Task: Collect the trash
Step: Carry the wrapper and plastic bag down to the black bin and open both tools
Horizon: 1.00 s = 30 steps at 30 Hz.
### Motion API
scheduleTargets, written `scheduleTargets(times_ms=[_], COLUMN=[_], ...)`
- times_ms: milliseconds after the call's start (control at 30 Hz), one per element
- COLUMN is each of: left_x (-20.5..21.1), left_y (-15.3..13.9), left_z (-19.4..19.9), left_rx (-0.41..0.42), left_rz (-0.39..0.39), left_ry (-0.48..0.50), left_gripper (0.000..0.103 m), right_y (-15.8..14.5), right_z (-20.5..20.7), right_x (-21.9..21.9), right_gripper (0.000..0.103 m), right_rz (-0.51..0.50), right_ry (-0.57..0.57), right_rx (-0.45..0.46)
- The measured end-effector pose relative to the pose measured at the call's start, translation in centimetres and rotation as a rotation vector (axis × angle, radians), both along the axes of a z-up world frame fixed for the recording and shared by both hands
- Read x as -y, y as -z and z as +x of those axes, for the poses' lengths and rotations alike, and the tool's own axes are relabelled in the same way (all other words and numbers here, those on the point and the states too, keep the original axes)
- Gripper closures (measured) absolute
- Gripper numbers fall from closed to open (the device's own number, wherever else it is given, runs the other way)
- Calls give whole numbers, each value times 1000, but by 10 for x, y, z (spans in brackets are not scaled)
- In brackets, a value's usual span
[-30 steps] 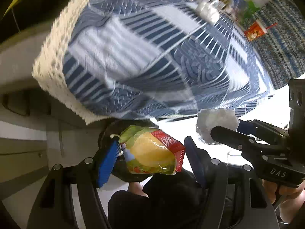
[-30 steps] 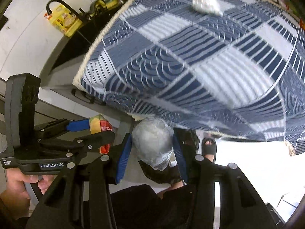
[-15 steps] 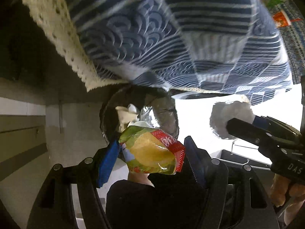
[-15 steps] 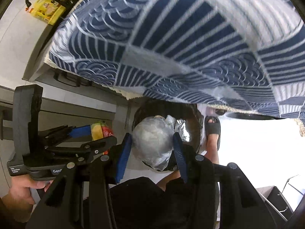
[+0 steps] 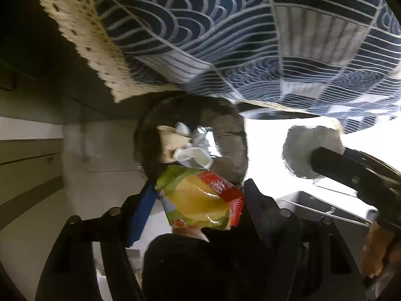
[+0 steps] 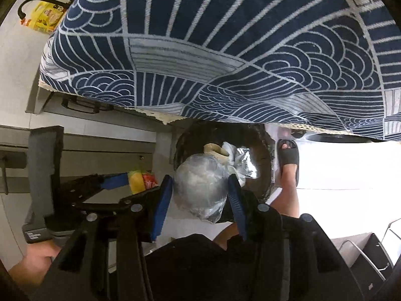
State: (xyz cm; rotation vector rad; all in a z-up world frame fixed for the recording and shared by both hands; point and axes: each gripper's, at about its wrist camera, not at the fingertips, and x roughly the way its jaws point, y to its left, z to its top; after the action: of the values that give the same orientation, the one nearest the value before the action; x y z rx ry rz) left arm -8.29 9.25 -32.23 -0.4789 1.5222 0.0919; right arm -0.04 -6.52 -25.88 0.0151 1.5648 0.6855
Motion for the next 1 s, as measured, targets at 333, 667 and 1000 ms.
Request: scheduleTargets(times_ms=[333, 667, 1000], left_x=[-4, -9, -14], left_y=[-2, -25, -83], left_z=[1, 4, 5], left_rx=[-3, 40, 141], left_rz=[3, 15, 20], left_ry=[-28, -37, -33], left_gripper=[16, 16, 16], right_y=[-9, -31, -84], right_z=[10, 14, 15], right_x=[8, 13, 21], right_gripper=[35, 35, 31], right_rz=[11, 35, 80], right_ry=[42, 45, 55], right_rx=[3, 25, 124])
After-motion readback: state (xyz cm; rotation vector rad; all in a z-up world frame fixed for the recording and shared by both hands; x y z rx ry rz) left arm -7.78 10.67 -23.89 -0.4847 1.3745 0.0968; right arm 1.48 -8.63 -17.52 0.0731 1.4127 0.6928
